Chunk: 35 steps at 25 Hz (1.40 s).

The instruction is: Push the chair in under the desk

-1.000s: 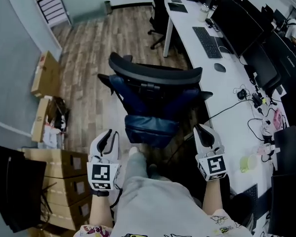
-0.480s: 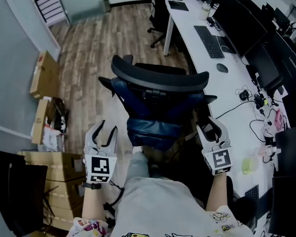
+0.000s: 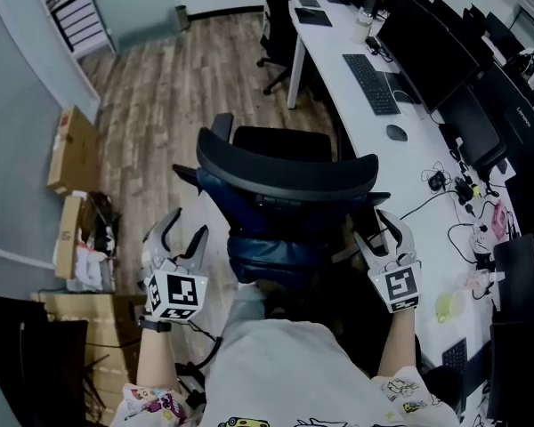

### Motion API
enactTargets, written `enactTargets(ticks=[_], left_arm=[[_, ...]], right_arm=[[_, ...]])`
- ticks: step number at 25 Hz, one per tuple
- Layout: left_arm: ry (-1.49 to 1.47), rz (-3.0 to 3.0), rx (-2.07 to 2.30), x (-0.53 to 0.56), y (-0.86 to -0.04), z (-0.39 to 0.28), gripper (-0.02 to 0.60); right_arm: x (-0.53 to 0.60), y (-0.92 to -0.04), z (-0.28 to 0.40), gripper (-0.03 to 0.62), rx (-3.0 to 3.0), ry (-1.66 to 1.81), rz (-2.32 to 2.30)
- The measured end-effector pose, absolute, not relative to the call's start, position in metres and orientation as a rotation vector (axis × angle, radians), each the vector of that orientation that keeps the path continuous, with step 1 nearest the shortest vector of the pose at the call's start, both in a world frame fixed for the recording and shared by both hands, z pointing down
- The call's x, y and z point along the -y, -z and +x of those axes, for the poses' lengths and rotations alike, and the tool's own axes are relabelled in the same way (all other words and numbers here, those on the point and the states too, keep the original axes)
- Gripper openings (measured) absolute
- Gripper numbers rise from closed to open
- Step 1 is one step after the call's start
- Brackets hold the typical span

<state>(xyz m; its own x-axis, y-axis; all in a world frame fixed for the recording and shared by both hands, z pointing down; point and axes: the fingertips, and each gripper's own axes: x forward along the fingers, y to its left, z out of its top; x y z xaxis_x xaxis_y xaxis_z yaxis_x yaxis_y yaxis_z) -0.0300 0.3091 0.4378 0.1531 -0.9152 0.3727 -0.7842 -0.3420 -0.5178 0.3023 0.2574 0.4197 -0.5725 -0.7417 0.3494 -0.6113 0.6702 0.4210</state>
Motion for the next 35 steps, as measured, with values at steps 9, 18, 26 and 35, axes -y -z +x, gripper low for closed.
enactTargets(ticks=[9, 18, 26, 35], left_arm=[[1.034, -2.171, -1.535, -0.255, -0.44, -0.049, 0.322], [1.176, -2.122, -1.393, -0.222, -0.465, -0.06, 0.342], [1.179, -2.042, -1.364, -0.202, -0.462, -0.063, 0.247], [1.171, -2.018, -1.347, -0.196, -0.459, -0.068, 0.249]], right_arm=[[-0.23, -0.425, 0.304, 0.269, 2.267, 0.468, 0.966], [-0.21, -0.429, 0.318, 0.282, 2.133, 0.562, 0.918], [-0.195, -0.436, 0.313, 0.264, 2.093, 0.605, 0.888], [-0.191, -0.435, 0.31, 0.265, 2.11, 0.595, 0.889]])
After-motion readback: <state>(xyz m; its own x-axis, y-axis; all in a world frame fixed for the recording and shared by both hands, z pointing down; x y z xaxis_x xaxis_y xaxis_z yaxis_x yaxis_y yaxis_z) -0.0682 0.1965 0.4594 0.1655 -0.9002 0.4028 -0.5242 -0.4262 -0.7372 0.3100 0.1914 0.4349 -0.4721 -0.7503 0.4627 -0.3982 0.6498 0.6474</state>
